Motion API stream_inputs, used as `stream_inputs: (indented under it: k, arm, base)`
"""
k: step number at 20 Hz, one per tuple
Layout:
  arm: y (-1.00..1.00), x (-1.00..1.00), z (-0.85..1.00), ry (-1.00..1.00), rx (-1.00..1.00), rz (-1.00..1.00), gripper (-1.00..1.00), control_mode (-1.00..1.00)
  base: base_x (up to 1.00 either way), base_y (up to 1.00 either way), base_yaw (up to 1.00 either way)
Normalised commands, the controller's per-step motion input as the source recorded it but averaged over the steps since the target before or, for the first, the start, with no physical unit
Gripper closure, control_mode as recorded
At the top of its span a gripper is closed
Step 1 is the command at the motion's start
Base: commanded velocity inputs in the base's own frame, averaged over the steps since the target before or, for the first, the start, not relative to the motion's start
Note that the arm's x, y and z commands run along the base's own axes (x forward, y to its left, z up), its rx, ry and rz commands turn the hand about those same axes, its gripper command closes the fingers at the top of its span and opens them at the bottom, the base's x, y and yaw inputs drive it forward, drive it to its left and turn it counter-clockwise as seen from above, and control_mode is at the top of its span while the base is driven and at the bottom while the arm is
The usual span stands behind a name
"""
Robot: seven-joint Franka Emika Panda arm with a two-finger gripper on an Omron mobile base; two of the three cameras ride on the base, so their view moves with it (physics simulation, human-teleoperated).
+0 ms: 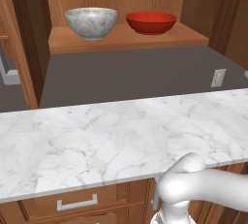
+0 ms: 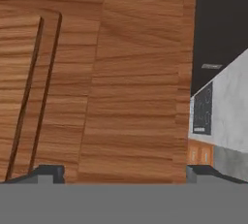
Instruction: Open the cabinet. Pick the bowls from the counter and place them in the cabinet. Then close the cabinet.
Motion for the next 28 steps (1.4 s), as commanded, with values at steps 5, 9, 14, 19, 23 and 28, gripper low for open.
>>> stream_inputs:
  k: [5, 9, 14, 19, 23, 28]
  arm:
    - [1.00, 0.00, 0.00, -0.08, -0.05, -0.11, -1.00, -1.00]
    - [1.00, 0.00, 0.09, -0.10, -0.09, -0.15, -1.00, -1.00]
    - [1.00, 0.32, 0.25, -0.16, -0.24, -0.37, -1.00, -1.00]
    - [1.00, 0.82, 0.34, -0.14, -0.33, -0.59, -1.00, -1.00]
    - [0.96, 0.99, 0.20, -0.05, -0.32, -0.62, -1.00, -1.00]
    - [0.38, 1.00, -0.05, -0.01, -0.17, -0.49, -1.00, -1.00]
  base:
    - [0.00, 0.00, 0.00]
    - [0.00, 0.00, 0.00]
    - [0.00, 0.00, 0.00]
    - [0.00, 0.00, 0.00]
    - [0.00, 0.00, 0.00]
    - [0.00, 0.00, 0.00]
